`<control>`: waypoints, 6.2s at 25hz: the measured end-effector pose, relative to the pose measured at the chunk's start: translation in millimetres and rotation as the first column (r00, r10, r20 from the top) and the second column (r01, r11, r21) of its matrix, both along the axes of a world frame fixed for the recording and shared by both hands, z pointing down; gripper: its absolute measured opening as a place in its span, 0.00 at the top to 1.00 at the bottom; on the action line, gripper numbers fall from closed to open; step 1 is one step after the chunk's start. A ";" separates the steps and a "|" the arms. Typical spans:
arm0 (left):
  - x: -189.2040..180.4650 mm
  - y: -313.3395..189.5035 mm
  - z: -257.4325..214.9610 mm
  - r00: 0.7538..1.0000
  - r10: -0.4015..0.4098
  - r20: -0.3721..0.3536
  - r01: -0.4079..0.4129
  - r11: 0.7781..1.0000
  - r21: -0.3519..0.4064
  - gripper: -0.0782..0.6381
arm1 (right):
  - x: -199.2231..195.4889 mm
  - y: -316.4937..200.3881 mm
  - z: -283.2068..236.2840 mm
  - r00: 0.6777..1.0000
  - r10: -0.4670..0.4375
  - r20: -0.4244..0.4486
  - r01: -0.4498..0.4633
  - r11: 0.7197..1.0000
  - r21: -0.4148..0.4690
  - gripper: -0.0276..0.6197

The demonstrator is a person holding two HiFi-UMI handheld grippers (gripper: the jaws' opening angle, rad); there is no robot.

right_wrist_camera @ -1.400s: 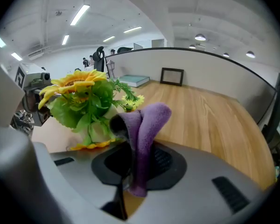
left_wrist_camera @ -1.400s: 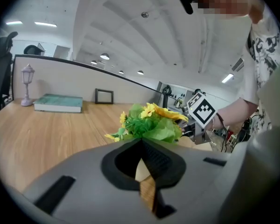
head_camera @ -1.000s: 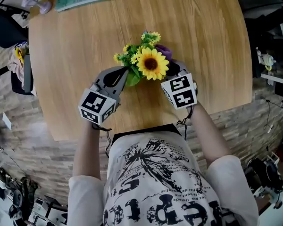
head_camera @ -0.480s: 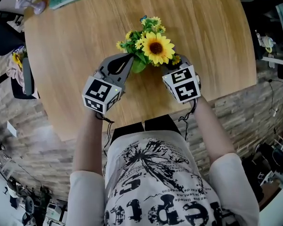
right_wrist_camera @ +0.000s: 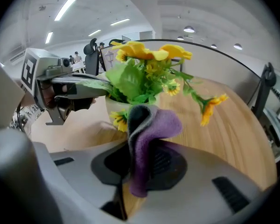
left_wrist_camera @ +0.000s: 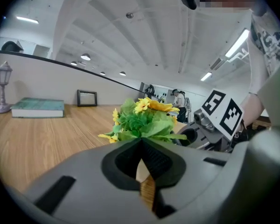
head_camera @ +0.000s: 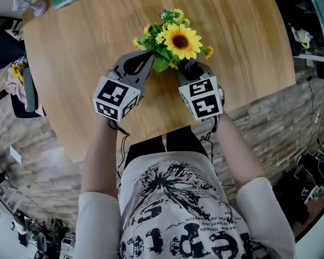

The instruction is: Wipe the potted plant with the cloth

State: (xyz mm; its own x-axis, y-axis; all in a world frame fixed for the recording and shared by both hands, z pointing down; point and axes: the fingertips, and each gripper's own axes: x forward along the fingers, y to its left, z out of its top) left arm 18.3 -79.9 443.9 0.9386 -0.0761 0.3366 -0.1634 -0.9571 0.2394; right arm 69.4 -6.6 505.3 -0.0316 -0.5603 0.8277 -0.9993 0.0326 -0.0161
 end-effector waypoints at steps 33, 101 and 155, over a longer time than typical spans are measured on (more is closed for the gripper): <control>0.1 0.3 -0.3 0.995 0.100 -0.029 -0.101 0.995 -0.013 0.89 | -83.0 11.8 -20.3 0.995 -0.038 0.094 0.038 0.999 0.002 0.84; 2.6 -18.7 5.0 0.859 -0.467 0.209 0.499 0.854 -0.145 0.89 | -28.0 -154.2 -19.8 0.189 -0.964 0.186 0.980 0.196 0.018 0.84; -5.8 -10.0 4.1 0.830 -0.534 0.160 0.553 0.823 -0.128 0.89 | 62.6 -67.2 -3.6 0.175 -0.937 0.302 0.966 0.105 -0.235 0.84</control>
